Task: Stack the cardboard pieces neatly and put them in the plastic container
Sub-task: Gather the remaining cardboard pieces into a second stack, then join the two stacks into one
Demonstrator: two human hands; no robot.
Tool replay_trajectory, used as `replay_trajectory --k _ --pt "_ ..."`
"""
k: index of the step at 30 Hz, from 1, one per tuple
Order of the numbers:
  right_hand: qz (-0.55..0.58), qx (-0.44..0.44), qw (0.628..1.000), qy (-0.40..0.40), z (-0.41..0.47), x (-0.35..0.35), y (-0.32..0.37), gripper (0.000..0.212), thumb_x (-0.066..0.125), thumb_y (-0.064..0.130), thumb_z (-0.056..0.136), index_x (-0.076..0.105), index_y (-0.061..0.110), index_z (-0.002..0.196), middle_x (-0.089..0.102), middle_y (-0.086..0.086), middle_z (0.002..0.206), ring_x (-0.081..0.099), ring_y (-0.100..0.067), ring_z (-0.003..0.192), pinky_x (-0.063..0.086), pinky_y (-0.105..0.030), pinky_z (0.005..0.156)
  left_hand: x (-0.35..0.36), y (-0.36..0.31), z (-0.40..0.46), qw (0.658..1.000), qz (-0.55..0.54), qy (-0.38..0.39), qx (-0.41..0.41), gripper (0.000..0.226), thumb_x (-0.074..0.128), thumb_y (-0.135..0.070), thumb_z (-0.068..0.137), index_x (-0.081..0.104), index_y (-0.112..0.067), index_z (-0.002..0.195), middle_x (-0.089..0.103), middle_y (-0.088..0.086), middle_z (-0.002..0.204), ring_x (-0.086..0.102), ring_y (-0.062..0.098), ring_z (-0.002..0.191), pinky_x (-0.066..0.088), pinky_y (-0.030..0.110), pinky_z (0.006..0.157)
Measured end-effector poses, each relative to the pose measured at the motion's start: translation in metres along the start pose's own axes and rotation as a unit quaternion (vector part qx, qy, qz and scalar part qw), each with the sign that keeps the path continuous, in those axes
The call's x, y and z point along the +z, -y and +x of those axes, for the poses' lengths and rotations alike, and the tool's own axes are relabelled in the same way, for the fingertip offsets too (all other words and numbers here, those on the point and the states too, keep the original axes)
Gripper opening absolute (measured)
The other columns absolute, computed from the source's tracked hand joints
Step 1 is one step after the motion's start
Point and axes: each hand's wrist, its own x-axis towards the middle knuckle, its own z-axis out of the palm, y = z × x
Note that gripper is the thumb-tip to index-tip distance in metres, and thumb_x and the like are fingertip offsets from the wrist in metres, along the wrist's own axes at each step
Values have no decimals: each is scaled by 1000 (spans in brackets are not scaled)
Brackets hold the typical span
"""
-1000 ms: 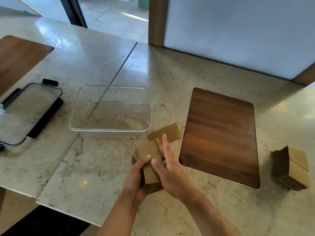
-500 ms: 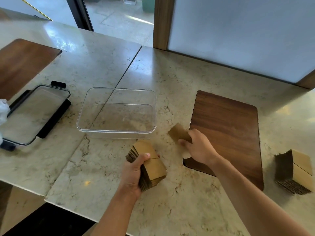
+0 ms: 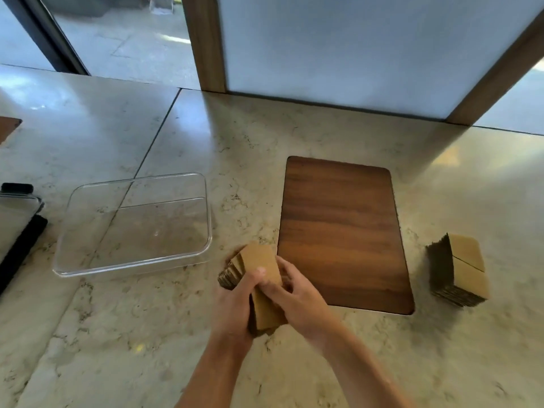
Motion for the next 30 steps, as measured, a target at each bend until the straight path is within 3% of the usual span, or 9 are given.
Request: replay_trajectory --k 5,8,11,14,17,20,23,28,30 --pt "263 33 962 68 -10 -52 -1 63 86 21 81 63 0 135 66 -27 133 67 -36 117 56 -49 101 53 -2 16 978 138 47 152 53 78 -31 69 67 -36 121 72 1 118 70 28 103 61 52 84" --pt "279 -50 958 28 -3 -85 3 64 90 16 77 64 4 135 67 -22 131 67 -35 119 57 -46 100 70 -2 36 955 225 109 160 65 86 -36 70 65 -42 131 71 -1 124 71 23 107 63 44 85" --pt "70 -161 983 -63 11 -125 10 77 86 11 79 49 25 146 67 3 132 63 -23 127 58 -35 97 73 -2 61 934 261 178 166 72 85 -26 69 62 -40 136 71 -1 123 70 23 111 63 39 88" --pt "-187 -234 948 -112 27 -153 6 88 82 1 84 38 45 147 56 17 133 55 -9 130 55 -27 100 83 14 72 906 326 211 166 72 66 -34 70 55 -45 140 66 -13 129 63 13 121 59 30 94" --pt "-127 -272 946 -126 46 -158 -11 88 74 4 81 36 39 152 54 3 136 56 -17 128 53 -34 104 101 48 81 922 299 159 190 71 51 -44 76 50 -34 146 63 -12 134 58 10 126 53 22 95" --pt "83 -290 918 -259 61 -139 -20 50 65 35 83 60 41 132 71 6 115 69 -19 109 60 -32 86 125 72 84 926 289 2 242 52 50 -49 88 62 -31 136 71 -17 120 62 0 116 49 7 85" --pt "124 -253 870 -404 77 -119 -11 16 64 42 91 71 39 106 75 11 97 75 -14 89 63 -30 65 137 80 85 913 281 -120 269 25 61 -41 96 74 -32 116 78 -18 101 71 -1 99 61 20 77" --pt "60 -244 852 -460 79 -122 -13 15 63 24 91 71 33 100 74 10 94 70 -14 93 60 -40 81 125 86 88 883 333 -138 300 25 61 -30 97 72 -28 119 76 -15 113 69 8 111 55 27 91" --pt "59 -248 869 -425 76 -118 -12 18 56 27 93 73 33 96 74 9 92 70 -16 92 60 -43 77 127 89 89 893 309 -119 305 22 57 -23 94 77 -21 103 77 -14 100 71 7 99 54 19 79"
